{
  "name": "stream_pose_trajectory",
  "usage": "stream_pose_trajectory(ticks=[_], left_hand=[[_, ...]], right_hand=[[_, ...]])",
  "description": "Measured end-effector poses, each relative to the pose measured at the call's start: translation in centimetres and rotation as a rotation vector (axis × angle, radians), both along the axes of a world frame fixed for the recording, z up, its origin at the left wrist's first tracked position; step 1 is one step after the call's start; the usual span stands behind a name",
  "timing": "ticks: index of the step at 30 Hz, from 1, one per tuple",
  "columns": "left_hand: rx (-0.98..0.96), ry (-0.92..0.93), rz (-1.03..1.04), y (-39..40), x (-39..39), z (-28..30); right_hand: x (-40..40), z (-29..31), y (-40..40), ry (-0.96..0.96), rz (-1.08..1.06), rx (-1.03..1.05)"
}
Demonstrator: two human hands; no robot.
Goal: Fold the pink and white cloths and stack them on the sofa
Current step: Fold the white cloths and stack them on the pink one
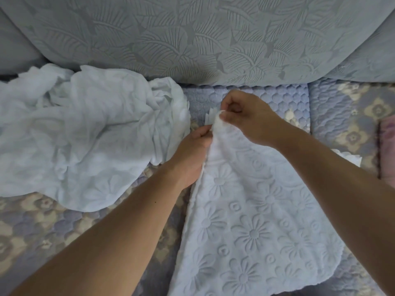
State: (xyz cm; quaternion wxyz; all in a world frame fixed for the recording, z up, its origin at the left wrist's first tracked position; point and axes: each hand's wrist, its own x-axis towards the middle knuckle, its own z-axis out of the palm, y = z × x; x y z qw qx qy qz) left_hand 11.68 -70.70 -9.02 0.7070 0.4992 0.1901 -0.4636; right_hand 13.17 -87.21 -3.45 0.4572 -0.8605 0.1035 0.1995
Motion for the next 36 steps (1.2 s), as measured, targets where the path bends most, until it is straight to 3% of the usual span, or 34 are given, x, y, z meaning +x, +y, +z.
stream_pose_trajectory(ticks=[5, 9, 13, 18, 20, 24, 27, 36], left_hand=[[-0.046, 0.026, 0.009, 0.0, -0.4, -0.1], [-0.026, -0.113, -0.069, 0.2, -0.9, 0.0], [-0.033, -0.157, -0.051, 1.7, -2.3, 0.9], [0.566, -0.671, -0.373, 6.9, -11.3, 0.8], [0.704, -0.678, -0.438, 8.2, -15.1, 1.1], [0.861, -0.812, -0.346, 8.2, -19.6, 1.9], [0.927, -0.794, -0.403, 7.8, -21.5, 1.7], [1.003, -0.610, -0.249, 8.3, -22.0, 2.0]], right_hand=[[0.5, -2.2, 0.8, 0.014, -0.198, -0.021], [0.0, -2.8, 0.2, 0.185, -0.231, 0.153], [-0.2, -2.1, -1.1, 0.195, -0.173, 0.053], [-0.1, -1.3, -0.8, 0.122, -0.197, 0.024], [0.0, -1.2, -0.2, 0.107, -0.187, 0.005], [0.1, -1.6, 0.8, 0.099, -0.108, -0.104], [0.2, -1.7, 1.0, 0.140, -0.044, -0.161], [0.0, -0.6, 1.1, 0.109, 0.041, -0.280]])
